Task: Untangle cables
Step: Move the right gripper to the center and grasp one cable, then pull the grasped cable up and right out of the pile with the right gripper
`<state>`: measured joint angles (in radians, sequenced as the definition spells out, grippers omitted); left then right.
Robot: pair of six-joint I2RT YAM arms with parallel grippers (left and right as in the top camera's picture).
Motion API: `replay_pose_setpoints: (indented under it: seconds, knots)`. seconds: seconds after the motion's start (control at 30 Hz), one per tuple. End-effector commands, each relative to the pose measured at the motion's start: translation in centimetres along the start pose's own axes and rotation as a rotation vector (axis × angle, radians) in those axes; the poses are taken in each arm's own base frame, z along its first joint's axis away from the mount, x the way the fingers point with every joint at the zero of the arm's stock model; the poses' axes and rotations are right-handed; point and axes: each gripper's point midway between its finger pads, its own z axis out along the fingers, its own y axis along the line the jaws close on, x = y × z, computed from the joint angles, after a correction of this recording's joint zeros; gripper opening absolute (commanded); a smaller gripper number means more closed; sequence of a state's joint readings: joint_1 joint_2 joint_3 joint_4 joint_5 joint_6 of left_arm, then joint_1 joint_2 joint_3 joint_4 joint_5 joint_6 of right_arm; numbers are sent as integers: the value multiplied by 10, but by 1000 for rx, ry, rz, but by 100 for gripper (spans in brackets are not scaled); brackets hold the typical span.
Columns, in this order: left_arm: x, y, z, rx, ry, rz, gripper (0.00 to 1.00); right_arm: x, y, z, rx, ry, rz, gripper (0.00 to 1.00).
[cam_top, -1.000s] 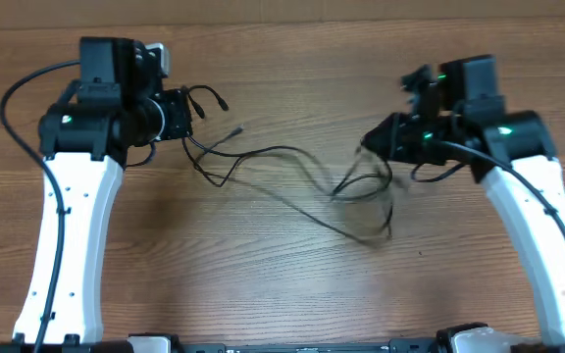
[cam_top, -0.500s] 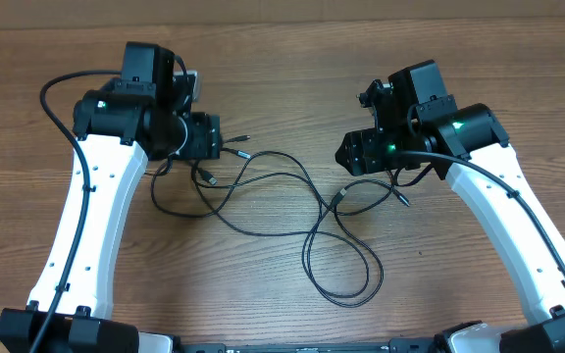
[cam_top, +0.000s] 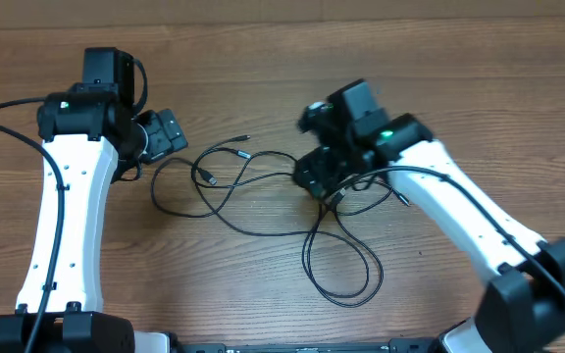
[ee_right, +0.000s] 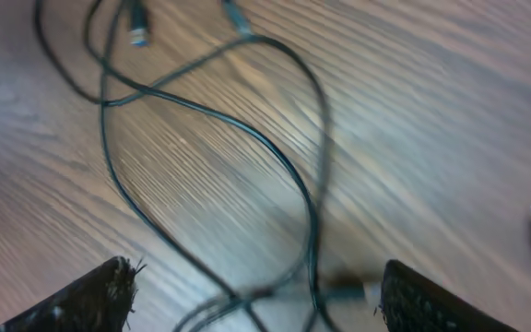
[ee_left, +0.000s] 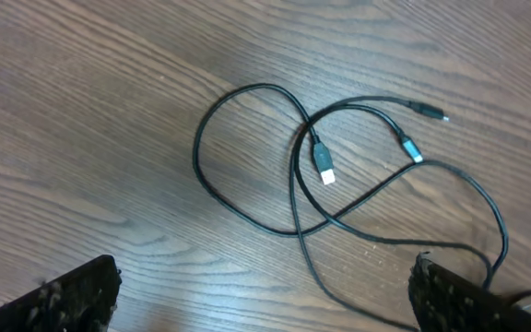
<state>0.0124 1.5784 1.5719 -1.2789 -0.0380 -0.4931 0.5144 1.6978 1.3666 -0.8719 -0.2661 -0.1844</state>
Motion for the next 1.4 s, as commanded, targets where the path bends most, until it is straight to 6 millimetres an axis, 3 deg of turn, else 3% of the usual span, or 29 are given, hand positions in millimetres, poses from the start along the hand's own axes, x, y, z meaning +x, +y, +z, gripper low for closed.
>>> replay_pose_setpoints:
  seconds: [0.0, 0.2, 0.43, 0.63, 0.8, 0.87, 0.9, 0.93, 1.03, 1.07, 1.2, 1.3, 1.37]
  knots:
    - [-5, 4, -1, -12, -13, -63, 100, 1, 20, 34, -45, 32, -213, 84]
    - [-5, 3, -1, -11, -13, -62, 99, -12, 32, 70, -53, -4, -300, 85]
    - [-4, 3, -1, -11, -6, -62, 100, -34, 27, 95, -41, -87, -323, 86]
    - [-3, 1, -1, 3, 1, -62, 100, -17, 20, 125, -52, -22, -306, 90]
    - [-3, 1, -1, 4, 1, -62, 100, -8, 17, 139, -56, 6, -321, 91]
    - [-3, 1, -1, 4, 1, -62, 100, -8, 16, 142, -56, 7, -320, 84]
    - [-2, 1, -1, 3, 2, -61, 100, -8, 16, 143, -56, 5, -318, 75]
    - [-2, 1, -1, 3, 3, -61, 100, -8, 16, 143, -56, 5, -312, 63]
    - [-2, 1, -1, 5, 5, -62, 100, -10, 11, 142, -24, 8, -268, 14]
    - [-2, 0, -1, 7, 6, -62, 100, -12, 6, 141, 3, 7, -218, 4]
    - [-2, 0, -1, 9, 3, -62, 100, -32, -14, 116, 103, -26, -32, 4]
    - [-2, 0, -1, 9, 3, -62, 100, -62, -29, 79, 160, -104, 51, 4]
    - [-2, 0, -1, 9, 3, -62, 100, -90, -42, 37, 201, -197, 132, 4]
